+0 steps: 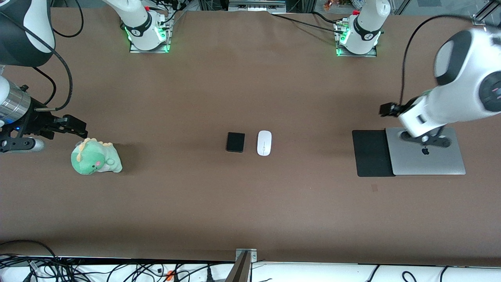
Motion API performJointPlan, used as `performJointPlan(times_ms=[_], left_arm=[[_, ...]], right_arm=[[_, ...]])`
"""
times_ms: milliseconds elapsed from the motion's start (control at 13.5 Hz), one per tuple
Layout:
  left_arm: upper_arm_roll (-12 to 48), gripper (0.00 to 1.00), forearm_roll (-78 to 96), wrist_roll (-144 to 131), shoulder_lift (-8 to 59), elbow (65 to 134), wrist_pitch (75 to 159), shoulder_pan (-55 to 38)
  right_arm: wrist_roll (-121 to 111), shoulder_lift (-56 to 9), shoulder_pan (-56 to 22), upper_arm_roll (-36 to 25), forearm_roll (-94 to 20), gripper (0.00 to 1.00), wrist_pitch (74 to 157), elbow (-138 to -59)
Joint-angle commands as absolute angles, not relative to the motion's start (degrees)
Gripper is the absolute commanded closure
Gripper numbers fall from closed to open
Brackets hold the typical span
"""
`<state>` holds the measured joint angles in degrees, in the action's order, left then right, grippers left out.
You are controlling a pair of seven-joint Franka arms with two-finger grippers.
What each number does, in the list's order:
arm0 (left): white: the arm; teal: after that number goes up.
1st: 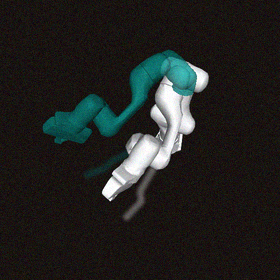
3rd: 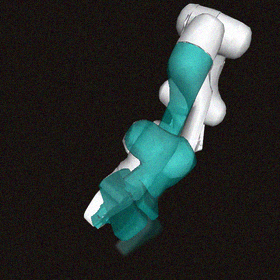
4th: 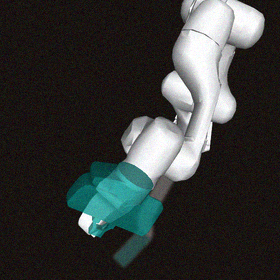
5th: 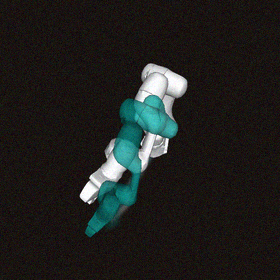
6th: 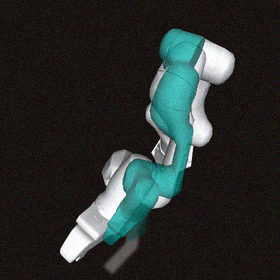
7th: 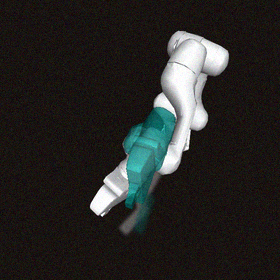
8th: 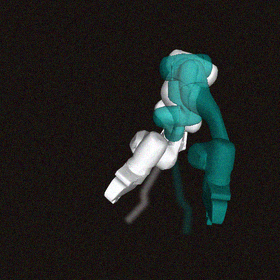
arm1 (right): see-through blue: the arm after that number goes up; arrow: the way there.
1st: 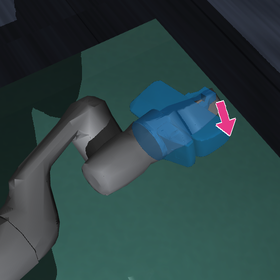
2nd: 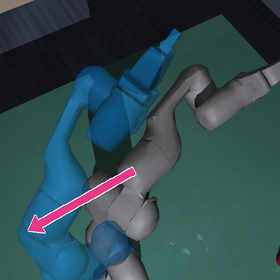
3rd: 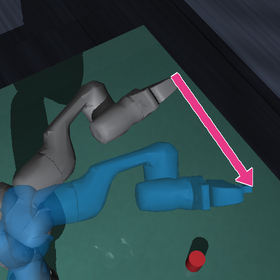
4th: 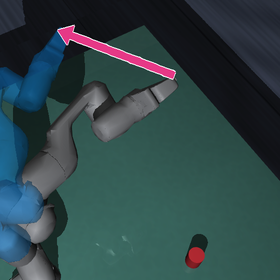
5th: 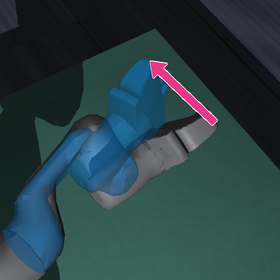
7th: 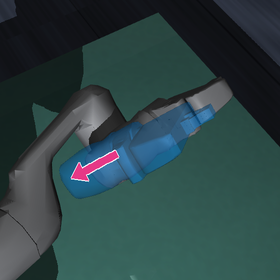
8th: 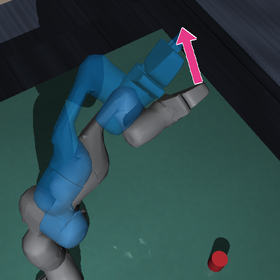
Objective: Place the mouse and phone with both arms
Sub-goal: 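Reach the left gripper down over the white mouse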
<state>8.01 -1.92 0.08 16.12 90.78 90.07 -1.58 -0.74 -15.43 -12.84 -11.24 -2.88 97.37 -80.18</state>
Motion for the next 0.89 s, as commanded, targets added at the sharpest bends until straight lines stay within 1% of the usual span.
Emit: performJointPlan(times_ms=[0, 148, 369, 443, 812], left_arm=[[12.81, 0.00, -1.23, -3.94, 19.76, 90.26, 95.69, -1.93], [17.12, 0.00, -1.32, -8.15, 22.84, 90.09, 101.05, -3.07], [17.40, 0.00, -2.20, -18.78, 26.44, 89.91, 108.17, -10.52], [17.32, 0.00, -2.20, -19.77, 27.85, 89.91, 111.93, -12.20], [17.49, 0.00, -2.11, -21.26, 34.61, 90.00, 129.87, -17.03]], right_arm=[[-0.18, -15.03, -13.27, -11.07, -2.90, 0.00, 97.21, -80.51], [-0.18, -15.12, -13.45, -11.07, -2.90, 0.00, 97.03, -80.59], [-0.26, -15.03, -14.15, -11.07, -2.90, 0.00, 96.94, -80.77], [-0.35, -15.03, -14.15, -11.07, -2.90, 0.00, 96.94, -80.86], [-0.70, -15.12, -14.94, -11.07, -2.81, 0.00, 95.28, -81.12]])
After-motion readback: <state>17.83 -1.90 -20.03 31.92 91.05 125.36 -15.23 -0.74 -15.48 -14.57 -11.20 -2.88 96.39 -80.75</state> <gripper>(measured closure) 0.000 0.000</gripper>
